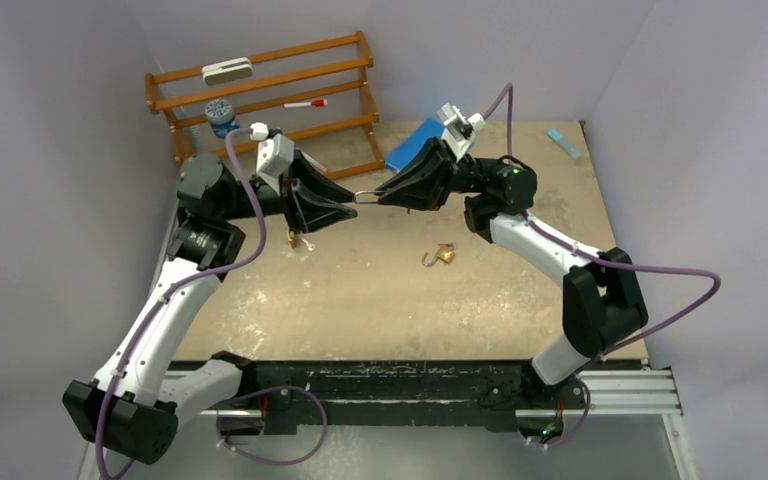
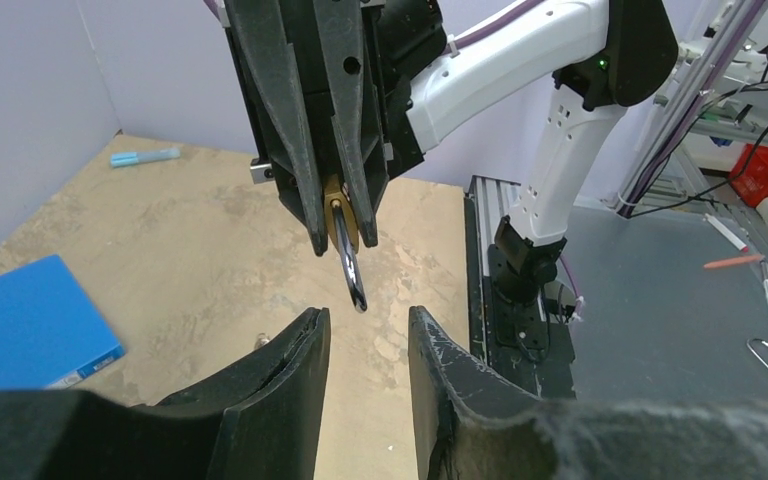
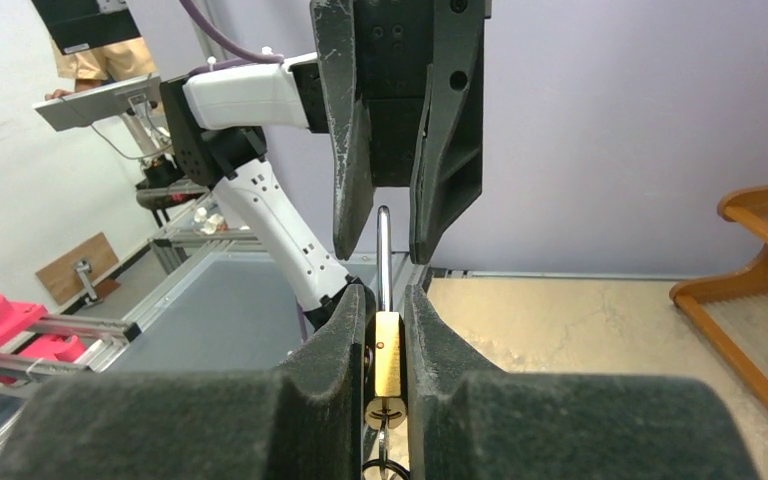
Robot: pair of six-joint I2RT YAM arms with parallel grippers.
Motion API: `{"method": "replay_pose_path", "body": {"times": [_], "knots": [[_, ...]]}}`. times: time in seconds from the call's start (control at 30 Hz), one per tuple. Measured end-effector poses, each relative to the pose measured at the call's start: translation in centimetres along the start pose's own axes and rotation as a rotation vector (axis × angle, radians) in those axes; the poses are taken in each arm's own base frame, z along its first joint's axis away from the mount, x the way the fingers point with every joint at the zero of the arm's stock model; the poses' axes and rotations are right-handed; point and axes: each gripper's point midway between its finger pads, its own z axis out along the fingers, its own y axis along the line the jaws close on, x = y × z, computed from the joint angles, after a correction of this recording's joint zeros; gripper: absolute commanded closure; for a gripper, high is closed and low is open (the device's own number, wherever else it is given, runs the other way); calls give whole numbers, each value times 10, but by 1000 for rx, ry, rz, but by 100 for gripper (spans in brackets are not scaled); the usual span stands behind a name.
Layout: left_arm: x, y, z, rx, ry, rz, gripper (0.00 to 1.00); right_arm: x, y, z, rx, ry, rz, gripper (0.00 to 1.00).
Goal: Lock with the key
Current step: Lock the lock.
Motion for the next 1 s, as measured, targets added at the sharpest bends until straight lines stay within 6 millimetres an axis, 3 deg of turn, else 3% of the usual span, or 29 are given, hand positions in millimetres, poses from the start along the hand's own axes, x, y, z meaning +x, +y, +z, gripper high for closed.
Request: {"method": "replay_pose_path", "body": {"times": [0.27,0.63,0.83,0.9,0.97,1.0], "knots": [[-6,5,1,-22,-21,9,66,13,-13,-2,8,5,68,100],[-5,14,4,-45,-31,-17,83,16,-14,-2,7,8,90,100],[-4,16,5,-43,-30,-30,79,14,-14,-1,3,8,85,100],[-4,16,5,-43,-30,-30,85,11,-13,0,-1,7,79,100],[-4,16,5,-41,-30,-31,100,9,-13,1,-5,8,73,100],[-4,15,5,-38,-28,-32,100,9,-12,1,-6,8,71,100]]}}
